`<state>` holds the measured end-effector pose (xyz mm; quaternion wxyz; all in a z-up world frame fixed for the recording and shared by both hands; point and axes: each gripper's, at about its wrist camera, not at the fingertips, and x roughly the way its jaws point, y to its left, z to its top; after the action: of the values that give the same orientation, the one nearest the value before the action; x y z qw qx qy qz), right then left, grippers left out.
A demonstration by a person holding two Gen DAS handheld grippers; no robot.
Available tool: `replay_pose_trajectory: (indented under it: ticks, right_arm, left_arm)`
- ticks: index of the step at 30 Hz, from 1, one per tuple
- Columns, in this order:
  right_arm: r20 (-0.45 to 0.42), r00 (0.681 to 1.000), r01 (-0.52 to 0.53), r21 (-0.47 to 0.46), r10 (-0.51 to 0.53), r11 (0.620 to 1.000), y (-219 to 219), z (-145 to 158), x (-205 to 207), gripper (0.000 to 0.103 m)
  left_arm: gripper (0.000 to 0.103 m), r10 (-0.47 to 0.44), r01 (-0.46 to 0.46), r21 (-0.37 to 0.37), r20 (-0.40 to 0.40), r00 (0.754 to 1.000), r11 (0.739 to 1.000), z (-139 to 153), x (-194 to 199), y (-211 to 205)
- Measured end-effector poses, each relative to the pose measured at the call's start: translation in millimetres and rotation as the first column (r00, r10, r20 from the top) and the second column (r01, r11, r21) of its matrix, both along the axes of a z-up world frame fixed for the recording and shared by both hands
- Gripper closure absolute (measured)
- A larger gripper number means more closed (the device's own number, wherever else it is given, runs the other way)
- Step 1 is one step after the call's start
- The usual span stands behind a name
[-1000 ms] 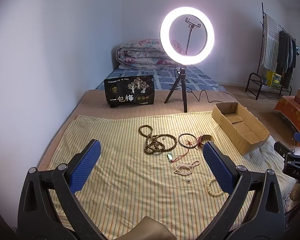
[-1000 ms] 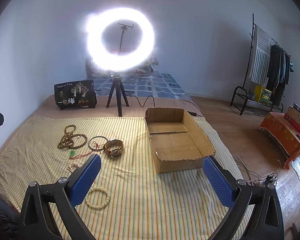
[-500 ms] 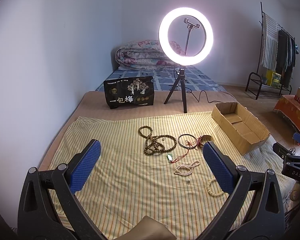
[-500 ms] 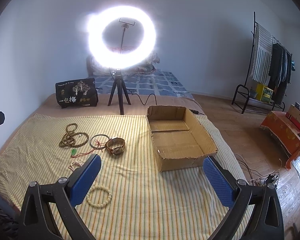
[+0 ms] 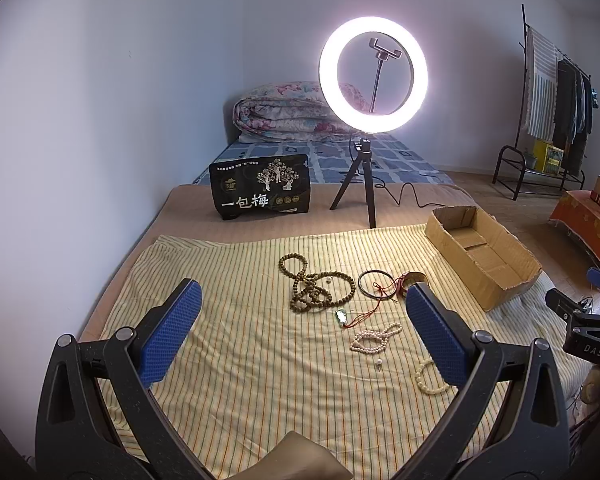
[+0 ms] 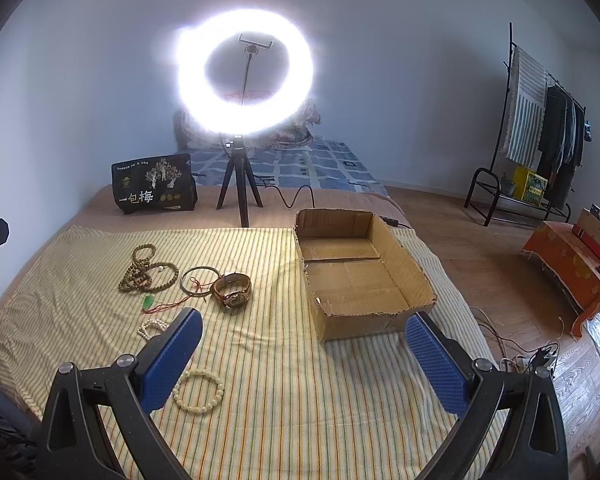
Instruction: Organize jewelry
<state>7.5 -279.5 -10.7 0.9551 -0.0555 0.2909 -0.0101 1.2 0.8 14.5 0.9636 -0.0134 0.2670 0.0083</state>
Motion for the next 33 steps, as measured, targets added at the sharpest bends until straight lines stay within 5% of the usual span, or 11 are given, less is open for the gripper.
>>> replay_pose_trajectory:
  ticks: [33]
  right_arm:
    - [-0.021, 1.000, -0.012, 0.002, 0.012, 1.000, -0.4, -3.7, 3.9, 0.000]
  left_arm:
    - [0.000, 0.025, -0.025, 0.010, -0.031, 0.999, 1.000, -9.4, 5.2, 9.5]
